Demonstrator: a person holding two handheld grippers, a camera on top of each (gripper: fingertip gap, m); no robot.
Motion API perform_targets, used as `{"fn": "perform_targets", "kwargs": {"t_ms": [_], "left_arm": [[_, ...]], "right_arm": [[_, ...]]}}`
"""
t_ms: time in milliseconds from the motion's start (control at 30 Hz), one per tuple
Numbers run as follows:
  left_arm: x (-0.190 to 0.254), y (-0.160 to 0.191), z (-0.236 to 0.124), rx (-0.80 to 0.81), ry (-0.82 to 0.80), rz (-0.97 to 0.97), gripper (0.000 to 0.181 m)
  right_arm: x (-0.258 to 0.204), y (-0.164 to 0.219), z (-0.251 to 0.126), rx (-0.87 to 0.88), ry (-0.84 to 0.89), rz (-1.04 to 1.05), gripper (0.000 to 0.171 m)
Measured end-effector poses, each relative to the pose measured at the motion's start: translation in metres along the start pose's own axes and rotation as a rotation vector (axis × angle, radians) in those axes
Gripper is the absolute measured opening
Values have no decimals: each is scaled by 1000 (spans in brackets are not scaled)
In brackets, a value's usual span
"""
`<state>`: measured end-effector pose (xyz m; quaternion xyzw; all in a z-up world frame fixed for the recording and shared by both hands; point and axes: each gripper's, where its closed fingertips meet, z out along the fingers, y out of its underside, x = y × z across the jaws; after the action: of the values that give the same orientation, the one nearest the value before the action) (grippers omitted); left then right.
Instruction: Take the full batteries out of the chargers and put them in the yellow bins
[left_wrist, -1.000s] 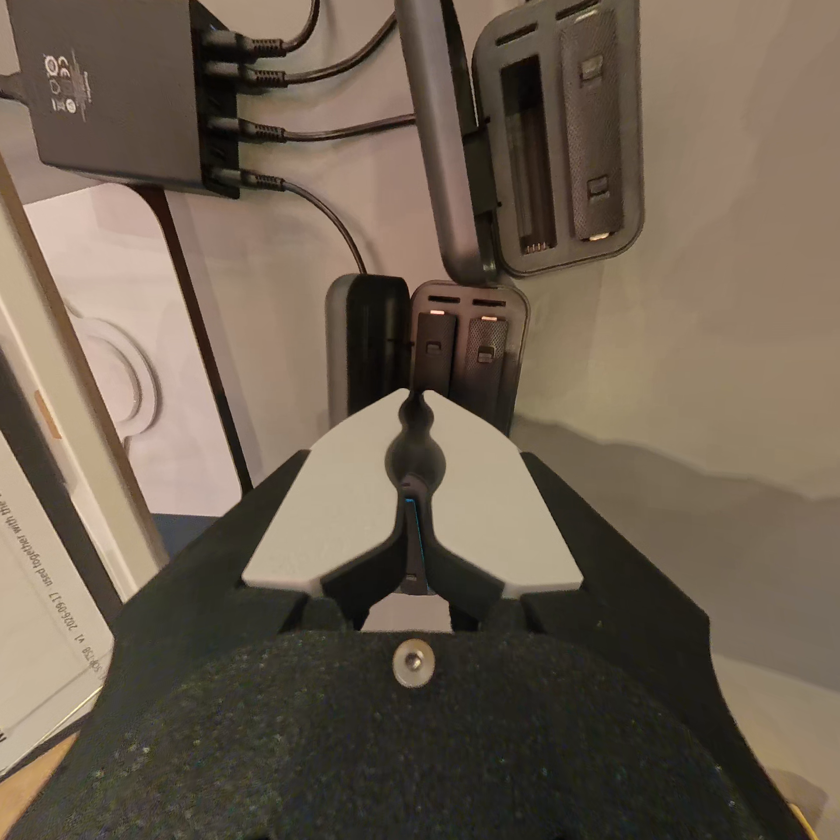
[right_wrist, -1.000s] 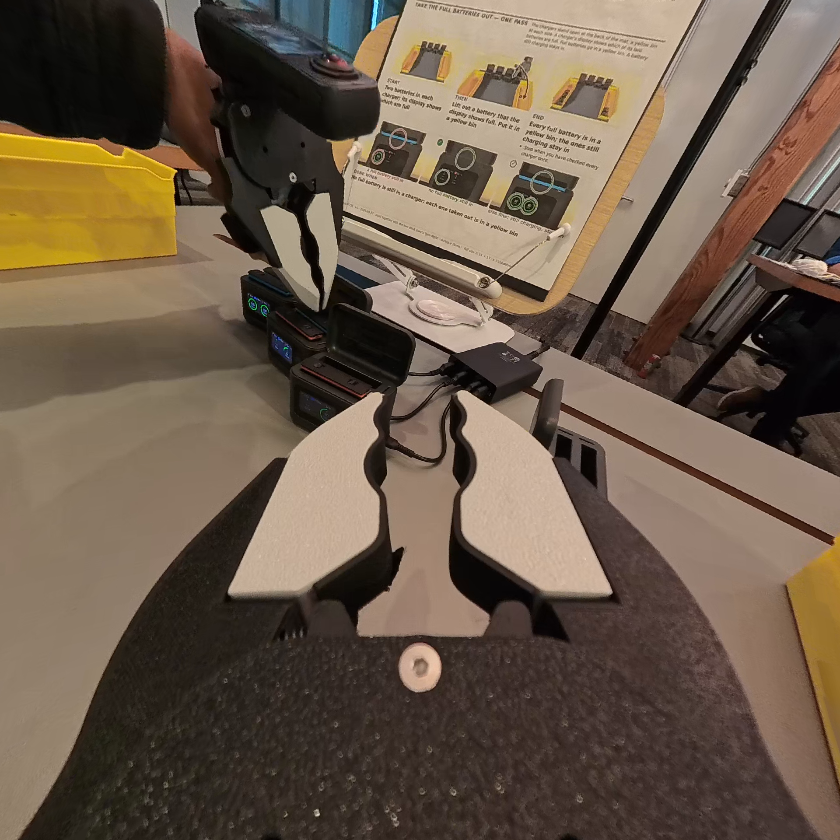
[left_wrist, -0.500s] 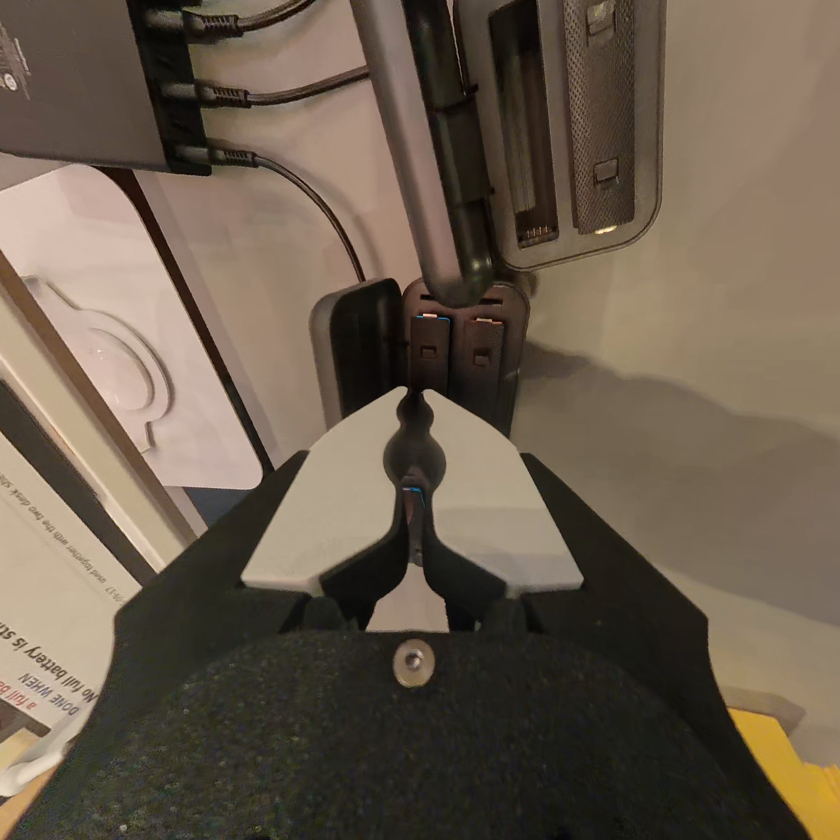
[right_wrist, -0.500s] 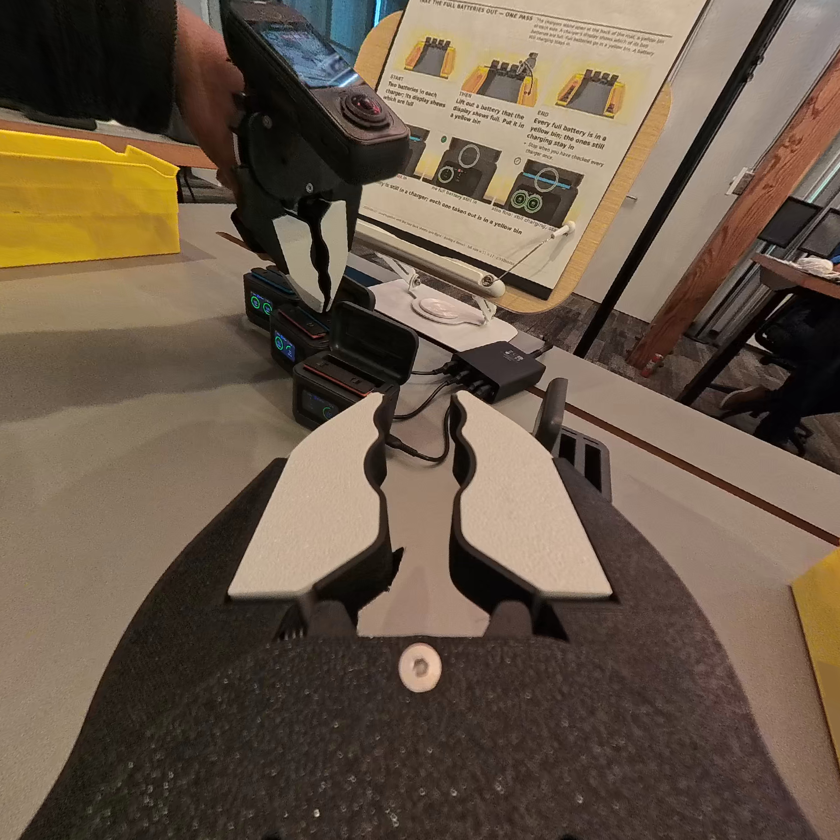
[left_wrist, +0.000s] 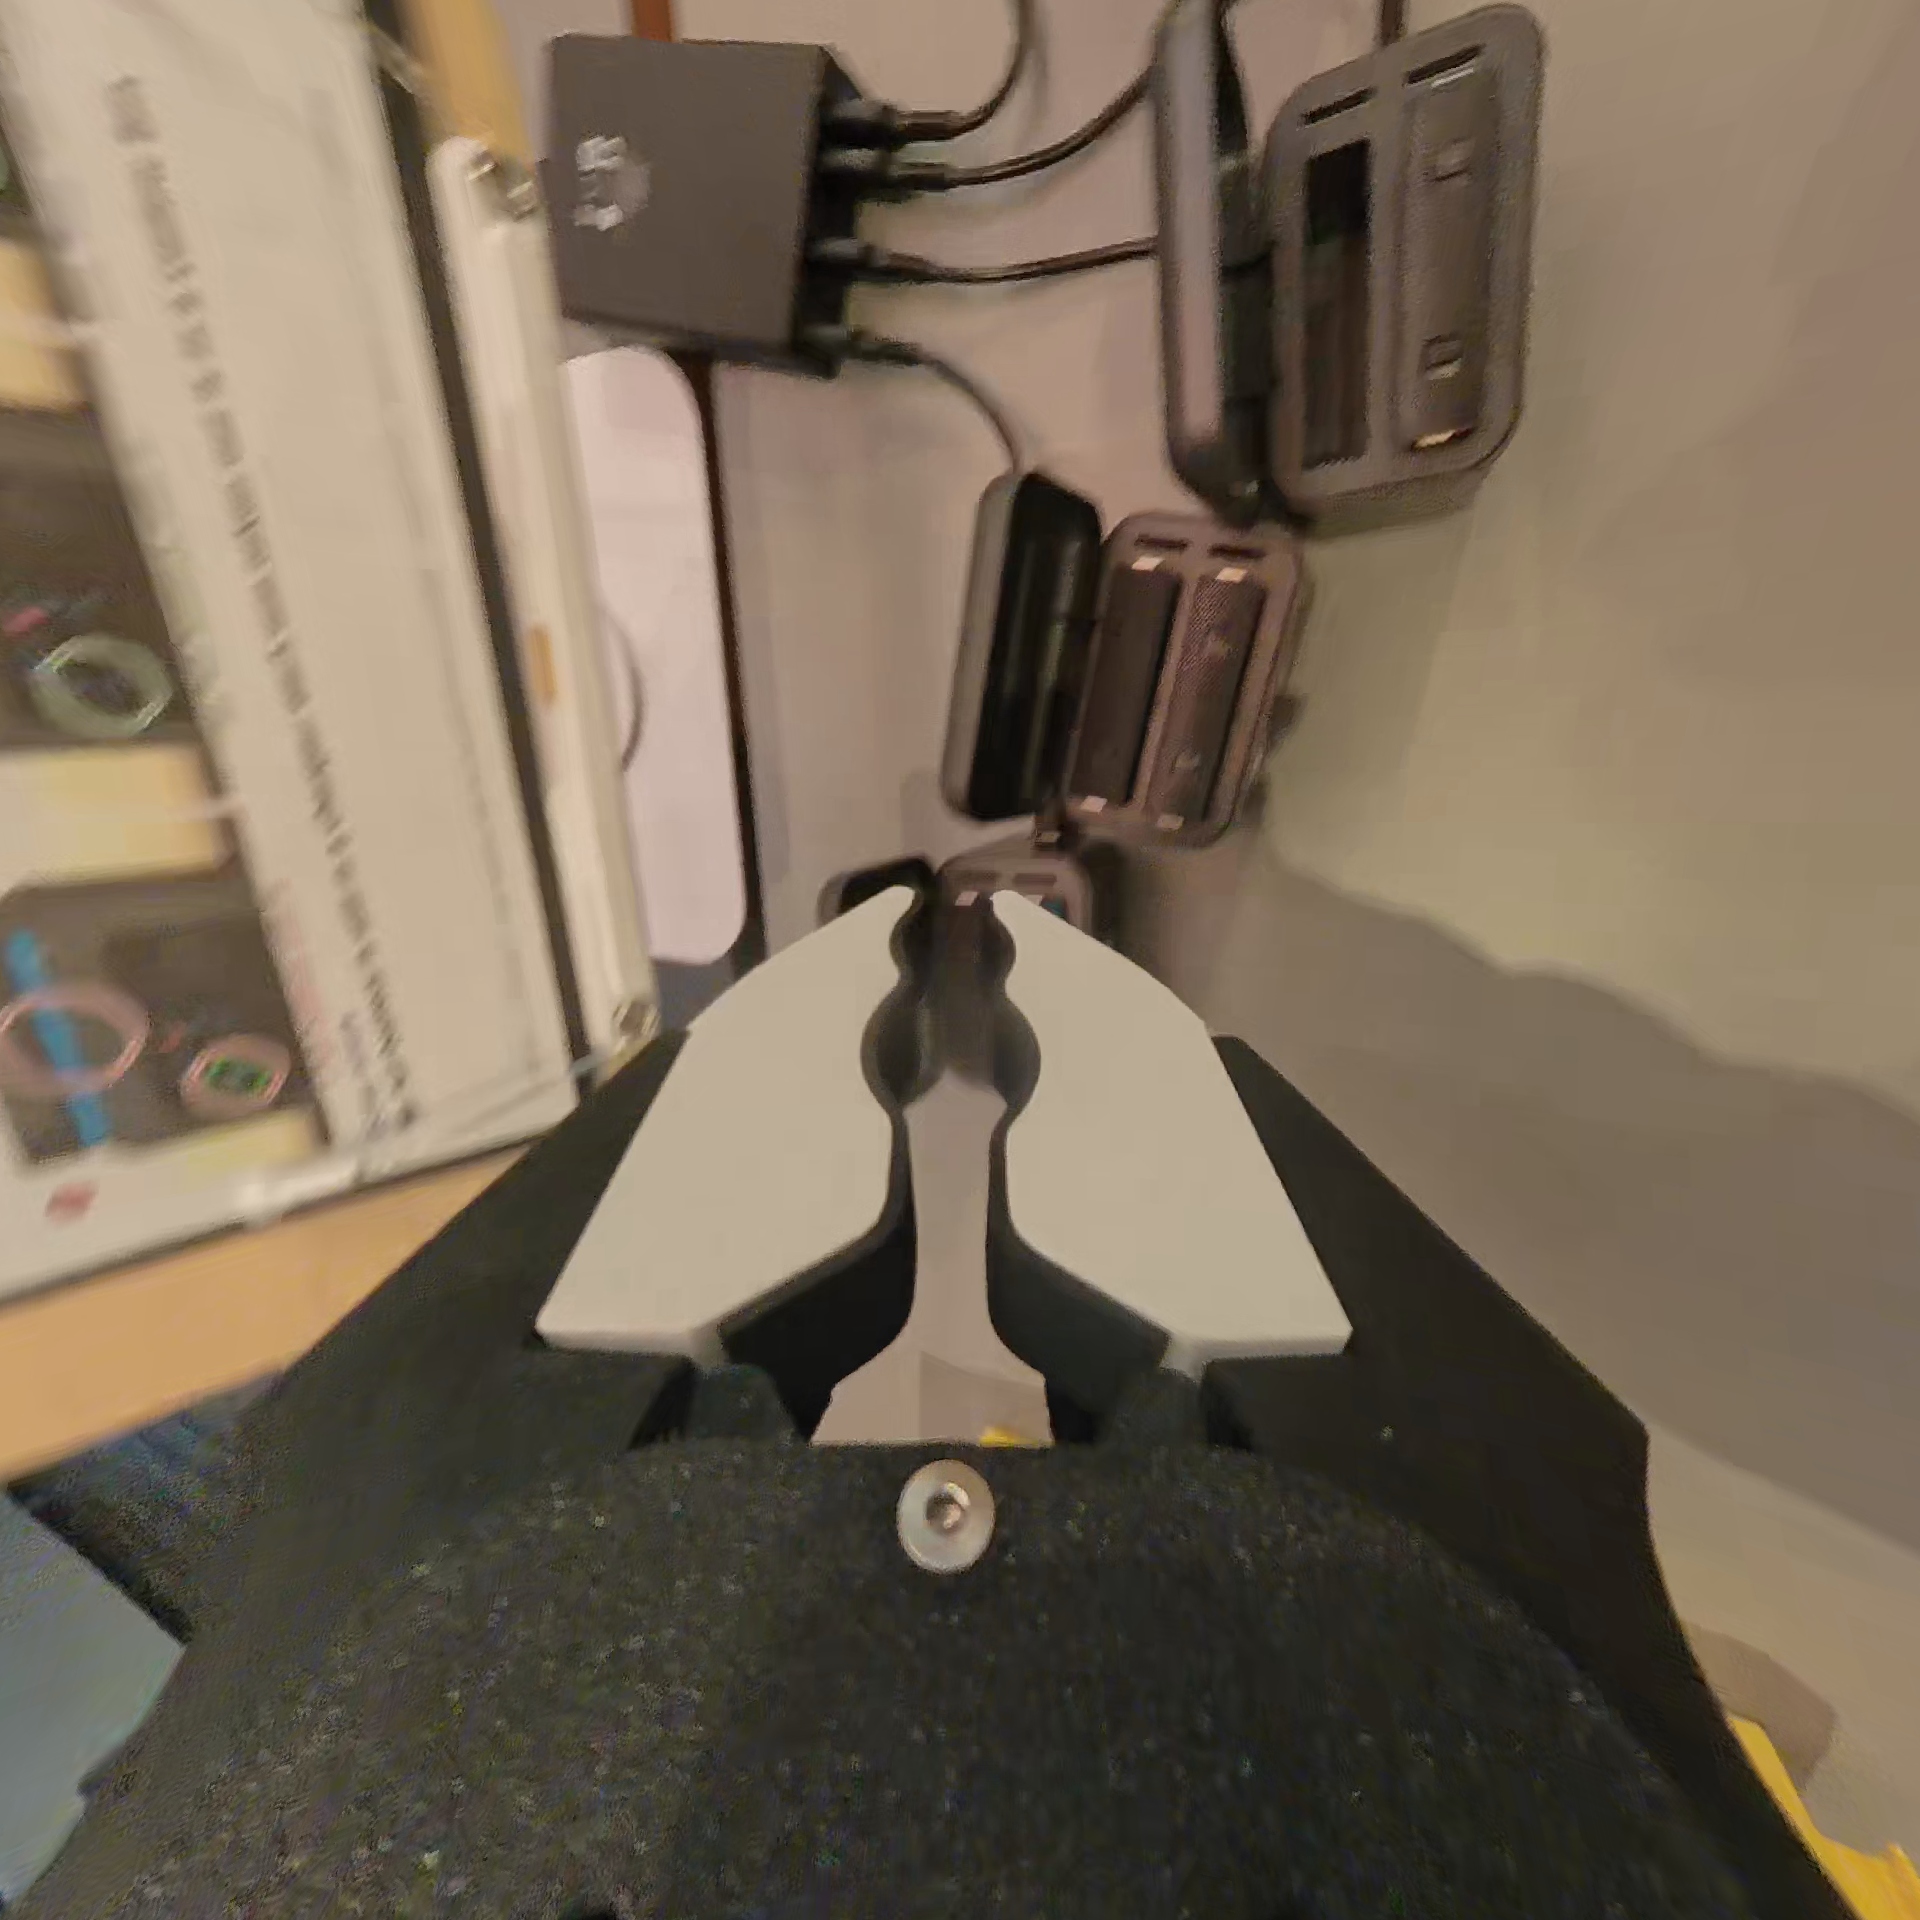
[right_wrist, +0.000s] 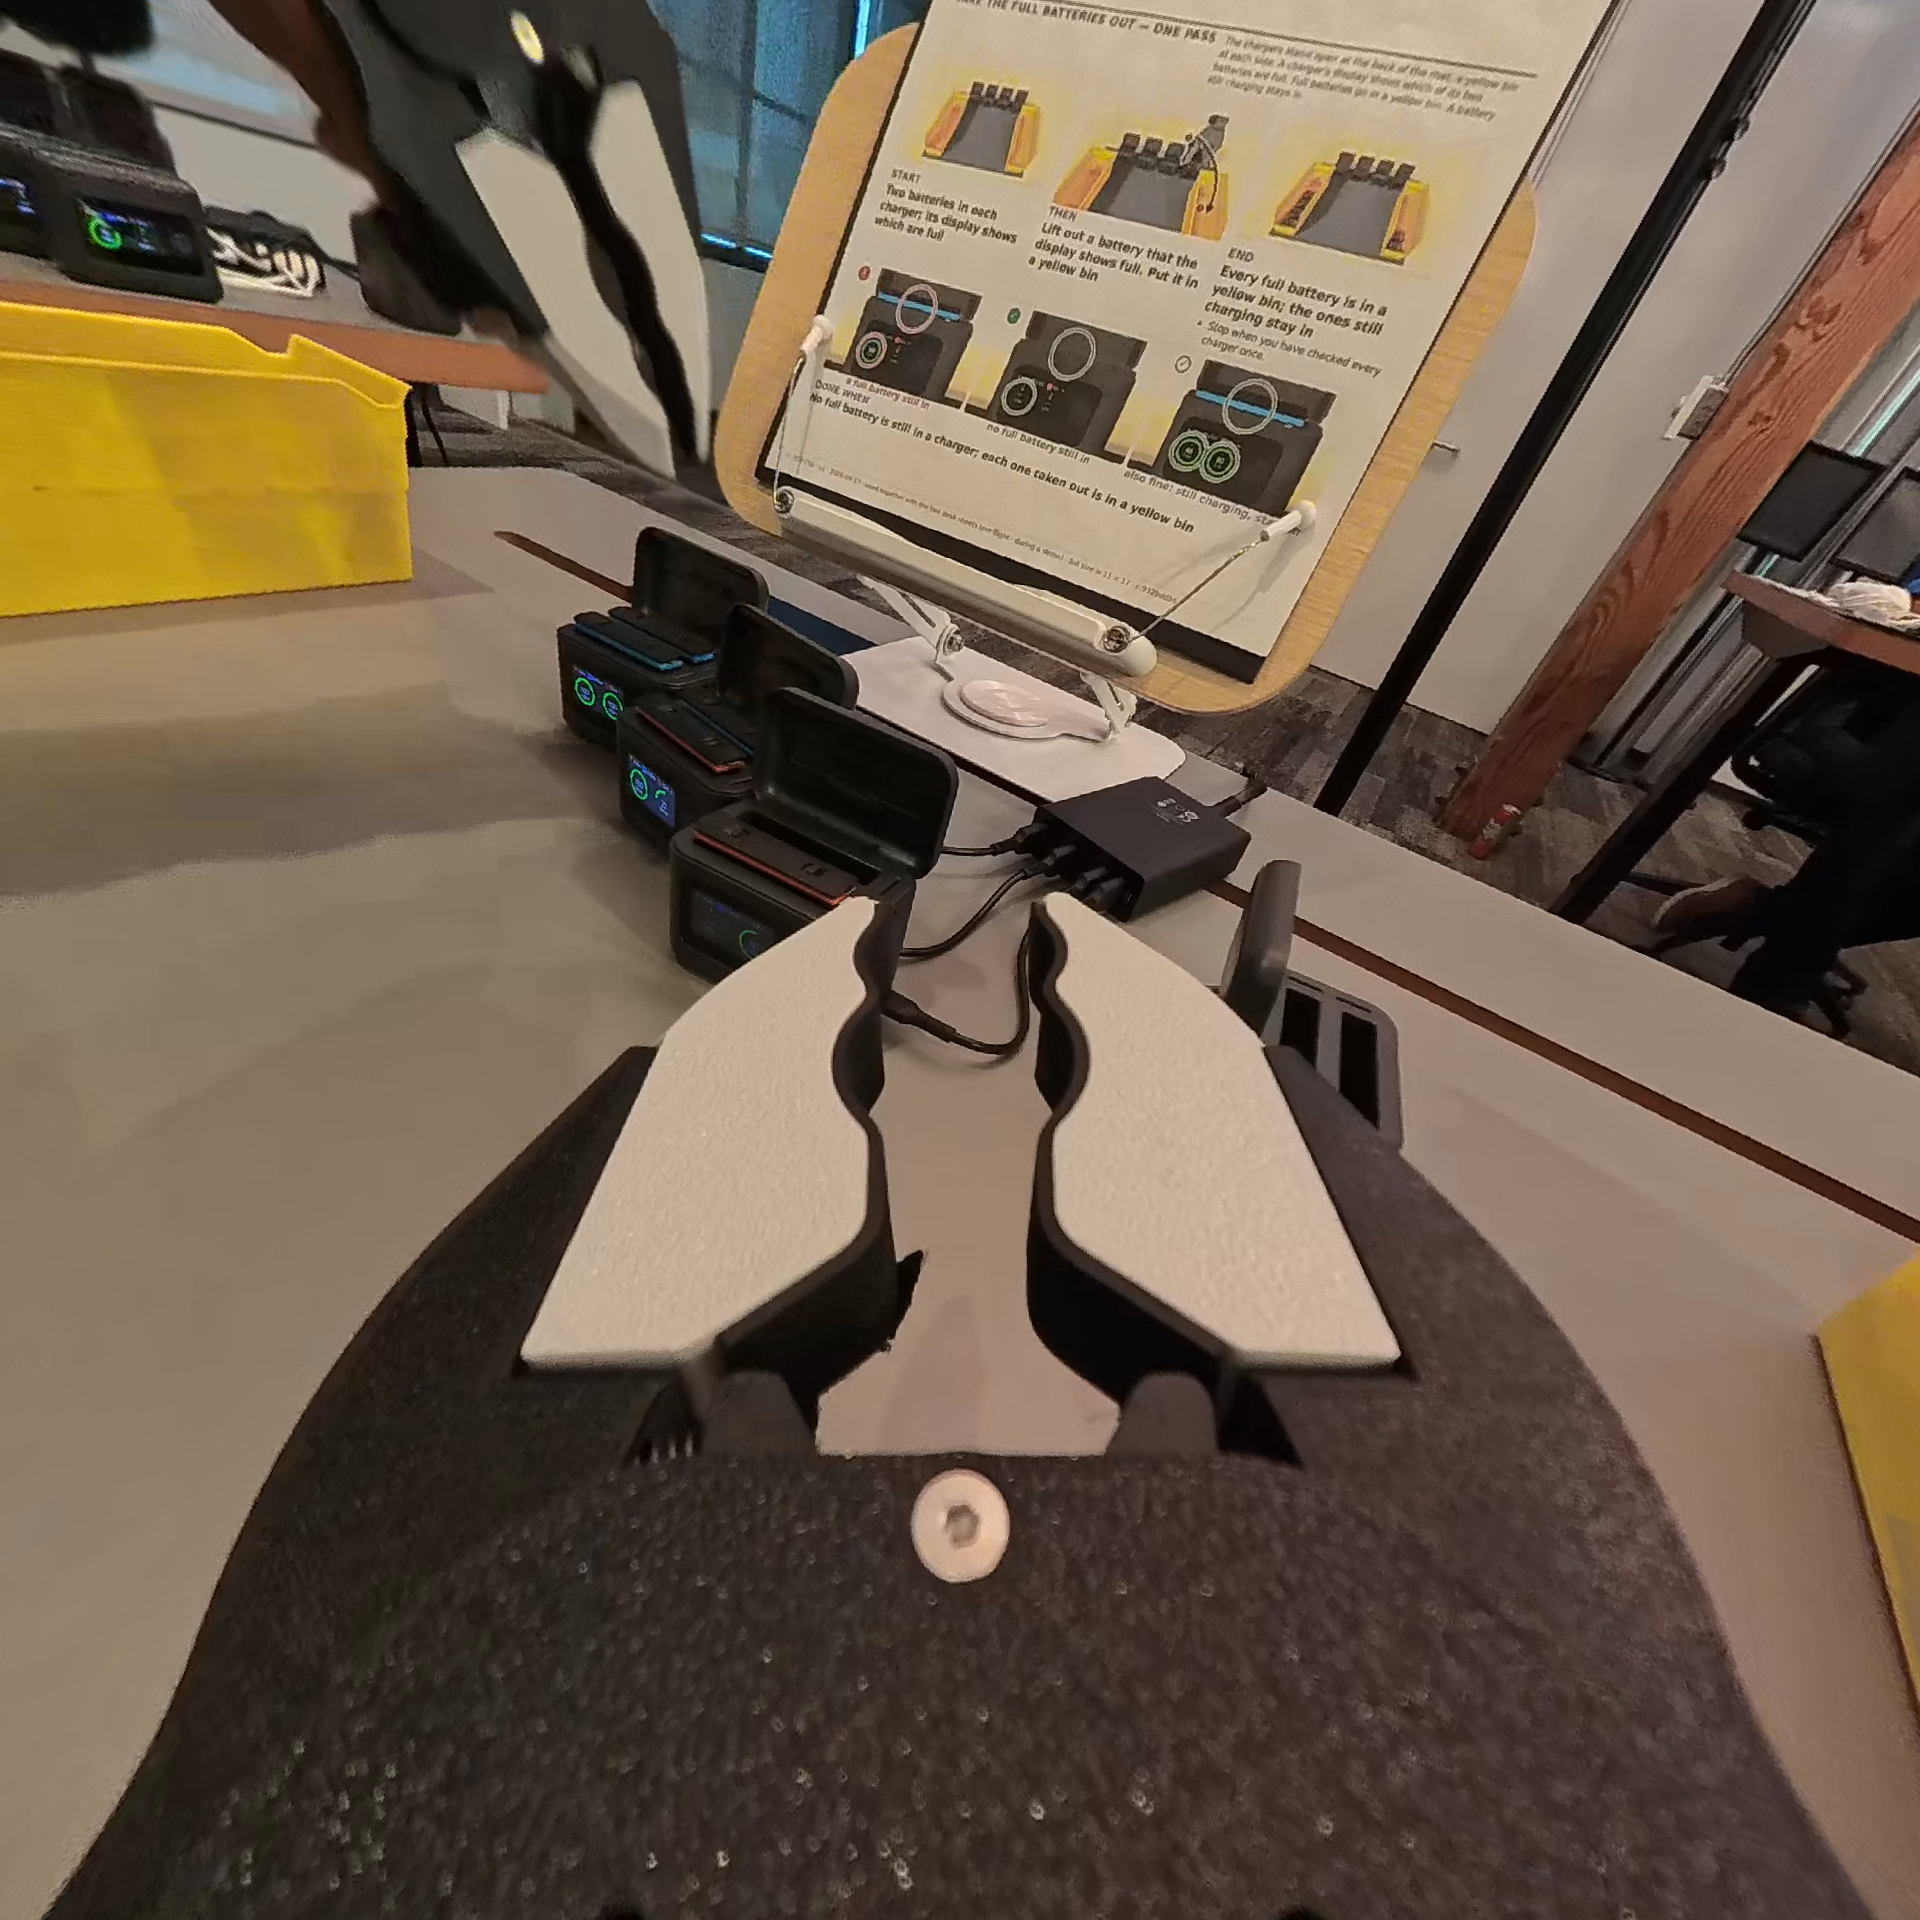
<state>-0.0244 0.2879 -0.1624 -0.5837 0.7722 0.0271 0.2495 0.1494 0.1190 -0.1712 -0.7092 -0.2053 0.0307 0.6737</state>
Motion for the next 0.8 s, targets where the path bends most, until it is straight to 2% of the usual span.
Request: {"fn": "perform_targets", "kwargs": {"t_ms": [167, 267, 433, 600, 800], "left_arm": [[-22, 54, -57, -29, -131, -107, 21], [-23, 103, -83, -86, -173, -186, 33], [-8, 188, -112, -180, -193, -308, 40], [18, 256, -114, -271, -182, -387, 40], [40, 295, -83, -339, -182, -383, 38]], "right_arm": [[0, 0, 0, -1, -1, 1, 25], [-1, 1, 0, -5, -3, 2, 25], [-2, 4, 1, -13, -3, 0, 25], [-2, 8, 3, -26, -4, -4, 25], [-3, 13, 5, -45, 2, -13, 25]]}}
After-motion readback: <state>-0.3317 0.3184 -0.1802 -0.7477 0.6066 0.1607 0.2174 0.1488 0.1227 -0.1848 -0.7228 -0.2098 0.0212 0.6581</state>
